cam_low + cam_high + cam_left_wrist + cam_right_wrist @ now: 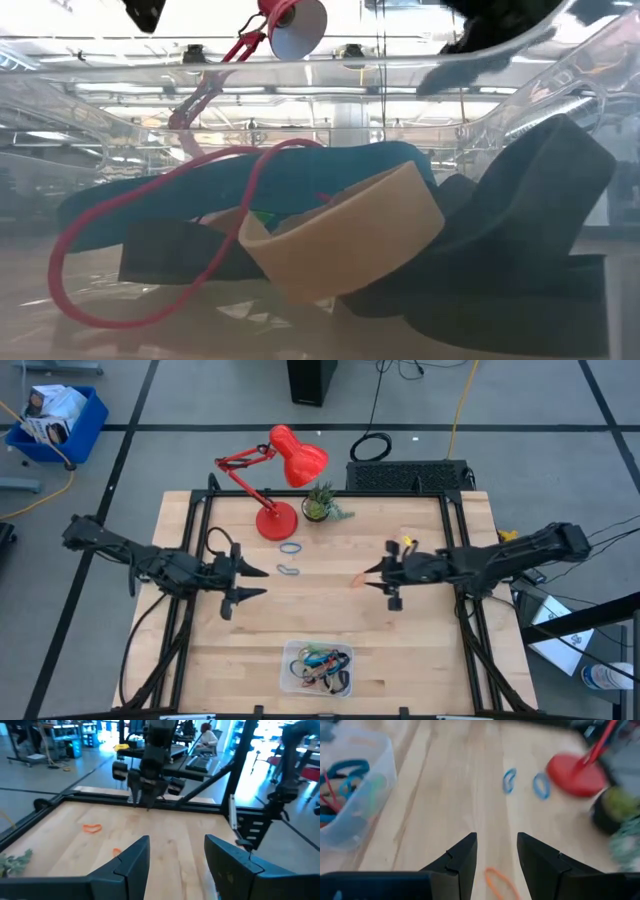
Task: Pick and place rubber bands into bin
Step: Put the orange rubber band into the transparent bin
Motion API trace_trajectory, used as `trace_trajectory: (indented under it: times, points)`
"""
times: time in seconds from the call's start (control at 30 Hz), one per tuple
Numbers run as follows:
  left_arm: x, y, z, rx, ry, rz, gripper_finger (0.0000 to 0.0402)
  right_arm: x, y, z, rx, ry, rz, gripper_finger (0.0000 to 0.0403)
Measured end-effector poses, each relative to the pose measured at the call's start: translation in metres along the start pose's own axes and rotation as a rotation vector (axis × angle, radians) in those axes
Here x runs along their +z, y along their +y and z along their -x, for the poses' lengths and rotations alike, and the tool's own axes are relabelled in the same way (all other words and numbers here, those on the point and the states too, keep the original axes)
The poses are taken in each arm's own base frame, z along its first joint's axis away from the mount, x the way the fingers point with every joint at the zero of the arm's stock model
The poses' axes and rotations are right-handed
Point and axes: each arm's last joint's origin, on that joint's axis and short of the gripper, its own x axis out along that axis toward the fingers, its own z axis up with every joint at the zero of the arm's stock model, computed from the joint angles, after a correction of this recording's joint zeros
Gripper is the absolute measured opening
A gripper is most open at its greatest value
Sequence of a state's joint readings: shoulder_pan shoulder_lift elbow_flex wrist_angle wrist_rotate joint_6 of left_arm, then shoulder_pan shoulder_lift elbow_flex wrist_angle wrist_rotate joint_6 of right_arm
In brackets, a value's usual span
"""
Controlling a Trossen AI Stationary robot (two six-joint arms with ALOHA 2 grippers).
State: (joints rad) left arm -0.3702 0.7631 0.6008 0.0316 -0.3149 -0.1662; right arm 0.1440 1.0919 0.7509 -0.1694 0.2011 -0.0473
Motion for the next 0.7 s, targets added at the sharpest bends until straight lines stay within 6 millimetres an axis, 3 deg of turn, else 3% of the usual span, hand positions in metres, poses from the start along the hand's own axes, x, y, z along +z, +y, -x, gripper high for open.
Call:
trace_trajectory:
  times: [0.4,0.7]
  points:
    - [-0.022,0.003,-0.003,0.011,0.033,-0.018,0.0196,-0.04,-0.005,-0.081,0.041,0.282,-0.059,0.0134]
    - [-0.029,0.004,-0.004,0.01,0.055,-0.025,0.0196,-0.059,0.001,-0.115,0.06,0.319,-0.067,0.0134]
